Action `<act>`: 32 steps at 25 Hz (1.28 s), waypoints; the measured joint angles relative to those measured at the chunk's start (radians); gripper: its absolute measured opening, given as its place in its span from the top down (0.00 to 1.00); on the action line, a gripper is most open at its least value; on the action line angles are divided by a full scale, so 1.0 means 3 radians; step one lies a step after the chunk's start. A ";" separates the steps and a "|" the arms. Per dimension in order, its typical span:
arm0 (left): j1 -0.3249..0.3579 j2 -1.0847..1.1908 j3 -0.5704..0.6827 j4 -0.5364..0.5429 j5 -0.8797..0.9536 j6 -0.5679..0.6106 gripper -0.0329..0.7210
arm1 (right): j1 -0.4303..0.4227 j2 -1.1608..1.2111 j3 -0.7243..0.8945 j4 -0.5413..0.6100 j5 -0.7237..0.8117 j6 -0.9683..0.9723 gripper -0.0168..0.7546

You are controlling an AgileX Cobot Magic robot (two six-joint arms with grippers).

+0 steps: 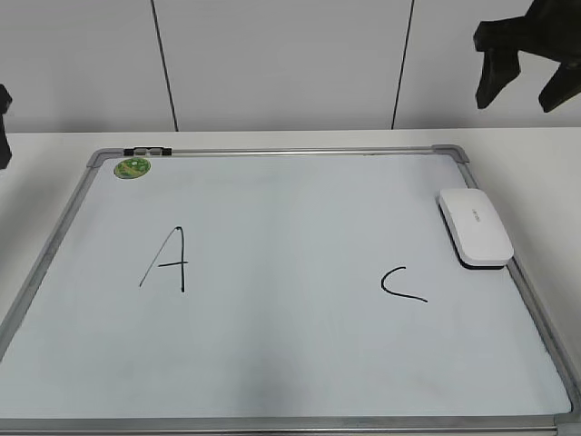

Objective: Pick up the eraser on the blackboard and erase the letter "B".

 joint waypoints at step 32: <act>-0.0862 -0.3623 0.2080 0.0485 -0.0093 -0.0358 0.21 | 0.0124 -0.3907 0.3386 0.0021 -0.0426 0.0005 0.22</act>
